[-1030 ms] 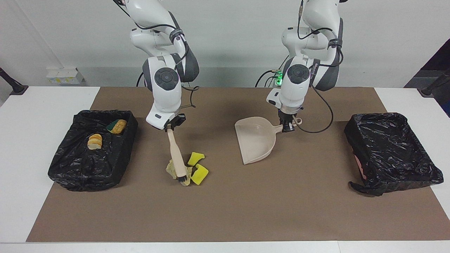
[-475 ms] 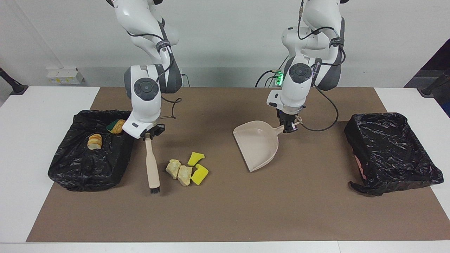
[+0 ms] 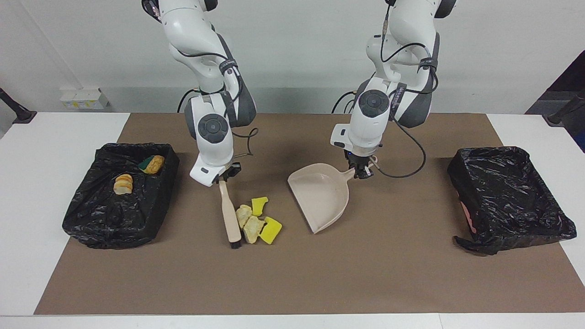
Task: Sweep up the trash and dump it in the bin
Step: 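Brush the rocks and sponges into the dustpan held by the left gripper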
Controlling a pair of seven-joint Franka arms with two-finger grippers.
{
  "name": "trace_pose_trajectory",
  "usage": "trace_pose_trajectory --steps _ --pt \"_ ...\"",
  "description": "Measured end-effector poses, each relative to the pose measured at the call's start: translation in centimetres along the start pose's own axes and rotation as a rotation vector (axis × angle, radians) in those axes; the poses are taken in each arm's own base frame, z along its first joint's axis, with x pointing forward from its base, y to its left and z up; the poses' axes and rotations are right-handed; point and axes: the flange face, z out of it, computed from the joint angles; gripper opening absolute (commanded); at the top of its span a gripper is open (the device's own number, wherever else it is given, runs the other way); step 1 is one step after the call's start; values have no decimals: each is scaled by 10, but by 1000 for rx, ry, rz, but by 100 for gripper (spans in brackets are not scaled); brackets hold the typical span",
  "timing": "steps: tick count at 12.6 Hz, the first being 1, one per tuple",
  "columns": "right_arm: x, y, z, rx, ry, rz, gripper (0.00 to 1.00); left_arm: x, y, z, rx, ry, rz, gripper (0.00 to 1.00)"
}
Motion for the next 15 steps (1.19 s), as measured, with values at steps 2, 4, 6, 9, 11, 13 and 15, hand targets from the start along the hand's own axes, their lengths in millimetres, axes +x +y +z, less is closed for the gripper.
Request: trace_pose_trajectory --steps 2,4,6,9,11,13,15 --pt "-3 -29 -1 32 -9 27 0 2 3 3 -5 -7 -1 0" --pt "-9 -74 -4 80 -16 13 0 1 3 7 -11 -15 -1 0" --pt "-18 -113 -7 118 -29 -22 0 0 4 10 -14 -19 -2 0" --pt "-42 -163 -11 103 -52 -105 0 0 3 11 -14 -20 -3 0" --pt "-56 -189 -21 105 -53 -111 0 -1 3 11 -14 -21 -4 0" --pt "-64 -195 -36 109 -31 -91 0 -1 3 12 -15 -21 -4 0" --pt "-73 -190 -51 108 -32 -89 0 -1 3 12 -15 -21 -4 0"
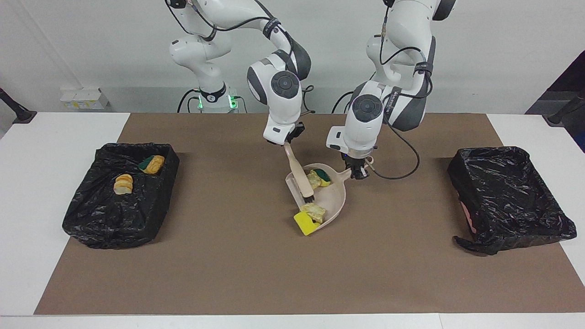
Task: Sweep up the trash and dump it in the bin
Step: 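Brush the rocks and sponges into the dustpan held by the left gripper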
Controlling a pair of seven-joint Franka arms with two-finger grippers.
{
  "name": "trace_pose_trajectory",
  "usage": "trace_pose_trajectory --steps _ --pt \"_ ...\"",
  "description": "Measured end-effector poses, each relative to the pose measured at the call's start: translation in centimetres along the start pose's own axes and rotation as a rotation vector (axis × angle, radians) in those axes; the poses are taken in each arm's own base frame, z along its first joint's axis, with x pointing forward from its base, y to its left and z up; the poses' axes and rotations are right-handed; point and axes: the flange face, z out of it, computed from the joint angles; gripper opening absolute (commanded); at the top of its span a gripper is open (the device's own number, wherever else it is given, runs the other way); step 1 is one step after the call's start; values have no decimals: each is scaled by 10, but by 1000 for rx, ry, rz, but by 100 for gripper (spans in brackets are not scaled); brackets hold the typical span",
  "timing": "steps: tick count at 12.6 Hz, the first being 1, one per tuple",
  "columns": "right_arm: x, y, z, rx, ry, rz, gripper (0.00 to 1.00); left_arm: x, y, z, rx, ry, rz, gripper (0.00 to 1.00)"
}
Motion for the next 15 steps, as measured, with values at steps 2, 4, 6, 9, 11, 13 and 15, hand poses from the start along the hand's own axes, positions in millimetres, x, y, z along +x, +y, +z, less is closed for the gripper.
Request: trace_pose_trajectory --steps 2,4,6,9,11,13,15 --pt "-9 5 -14 -2 -4 6 0 0 0 0 0 0 -1 0" --pt "-11 15 -26 -6 13 19 0 -1 -1 0 0 0 -3 0" --pt "-6 28 -34 -22 42 32 0 -1 -1 0 0 0 -3 0" --pt "14 71 -42 -57 100 -4 0 -2 -2 0 0 0 -4 0" --pt "30 98 -38 -107 107 -27 0 -3 -4 1 0 0 -7 0" --pt "54 104 -26 -124 122 -45 0 -5 -6 1 1 2 1 0" --pt "73 99 -14 -119 115 -59 0 -6 -6 4 2 5 4 0"
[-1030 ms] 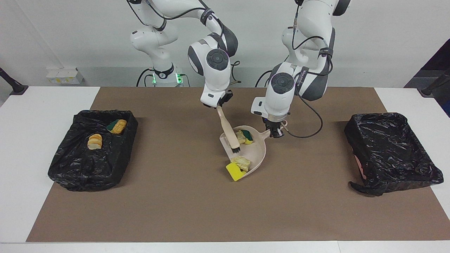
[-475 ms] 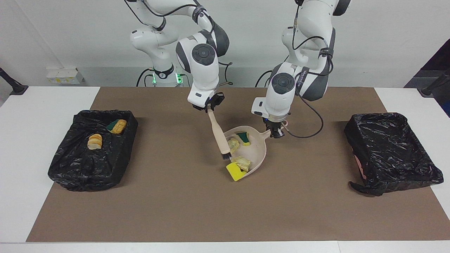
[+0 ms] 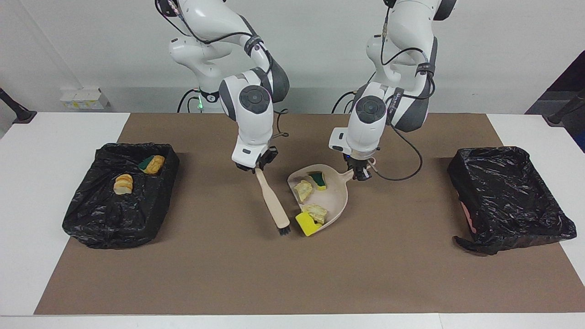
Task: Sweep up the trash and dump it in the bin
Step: 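Brush the rocks and sponges into the dustpan held by the left gripper, then carry the full dustpan to the bin with the left gripper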
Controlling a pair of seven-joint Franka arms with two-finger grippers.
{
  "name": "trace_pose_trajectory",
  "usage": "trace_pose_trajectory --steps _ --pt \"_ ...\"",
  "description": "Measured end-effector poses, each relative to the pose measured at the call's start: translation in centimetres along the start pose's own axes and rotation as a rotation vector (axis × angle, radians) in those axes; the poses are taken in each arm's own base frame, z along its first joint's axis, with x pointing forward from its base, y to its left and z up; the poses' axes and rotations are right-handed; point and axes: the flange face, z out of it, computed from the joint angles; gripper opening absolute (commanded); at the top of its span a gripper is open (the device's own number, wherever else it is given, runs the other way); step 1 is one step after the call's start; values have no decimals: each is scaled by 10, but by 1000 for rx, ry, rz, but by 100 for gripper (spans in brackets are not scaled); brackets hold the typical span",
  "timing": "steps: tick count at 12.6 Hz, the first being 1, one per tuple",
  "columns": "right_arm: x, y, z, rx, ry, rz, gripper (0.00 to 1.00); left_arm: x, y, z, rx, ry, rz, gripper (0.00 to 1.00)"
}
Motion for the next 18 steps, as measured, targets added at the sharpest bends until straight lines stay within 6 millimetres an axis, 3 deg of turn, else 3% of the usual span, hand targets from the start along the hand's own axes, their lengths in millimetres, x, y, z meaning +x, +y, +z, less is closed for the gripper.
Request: trace_pose_trajectory --steps 2,6,10,14,18 --pt "3 -20 5 1 -13 -40 0 -1 0 3 1 1 1 0" --pt "-20 -66 7 -4 -141 -181 0 -2 0 4 2 2 2 0" --pt "-44 -83 -12 -20 -214 -234 0 -9 0 15 38 40 38 0" --pt "-62 -88 -46 -29 -196 -241 0 -27 -23 18 48 84 95 0" --pt "-67 -110 -48 -23 -193 -153 0 -71 -69 2 6 159 134 0"
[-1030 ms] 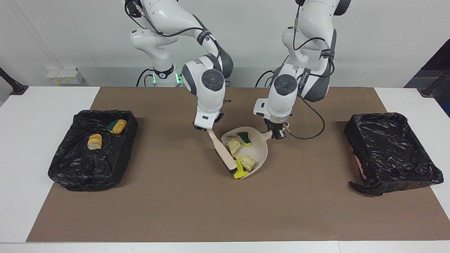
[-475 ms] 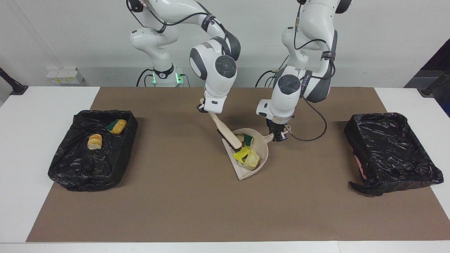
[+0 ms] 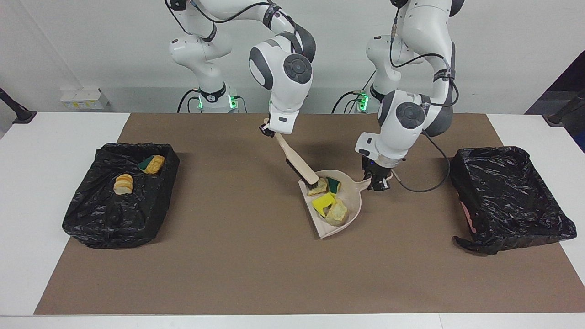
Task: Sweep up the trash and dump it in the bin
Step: 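Carry the full dustpan to the bin with the left gripper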
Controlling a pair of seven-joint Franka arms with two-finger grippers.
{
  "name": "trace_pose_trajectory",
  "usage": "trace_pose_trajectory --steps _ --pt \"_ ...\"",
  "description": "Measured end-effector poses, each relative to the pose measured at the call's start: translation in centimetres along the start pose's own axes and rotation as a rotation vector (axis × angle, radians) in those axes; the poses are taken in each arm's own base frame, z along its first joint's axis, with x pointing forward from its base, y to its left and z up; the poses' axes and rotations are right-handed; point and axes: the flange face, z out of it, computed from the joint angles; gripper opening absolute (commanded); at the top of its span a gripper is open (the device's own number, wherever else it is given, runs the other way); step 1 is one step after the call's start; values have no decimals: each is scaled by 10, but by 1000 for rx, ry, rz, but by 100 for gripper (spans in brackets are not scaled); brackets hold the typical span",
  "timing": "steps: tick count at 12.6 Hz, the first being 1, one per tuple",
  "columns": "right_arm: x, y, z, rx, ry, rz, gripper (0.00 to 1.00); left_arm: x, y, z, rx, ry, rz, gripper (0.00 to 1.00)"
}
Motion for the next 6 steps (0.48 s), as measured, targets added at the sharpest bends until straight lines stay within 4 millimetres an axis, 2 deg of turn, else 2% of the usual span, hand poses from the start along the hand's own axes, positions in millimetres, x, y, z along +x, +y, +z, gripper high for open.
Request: trace_pose_trajectory --steps 4,6 --pt "-13 -55 -2 29 4 274 0 -55 -36 -56 -33 12 38 0" --pt "-22 -80 5 75 32 385 0 -100 -58 -90 -41 17 48 0"
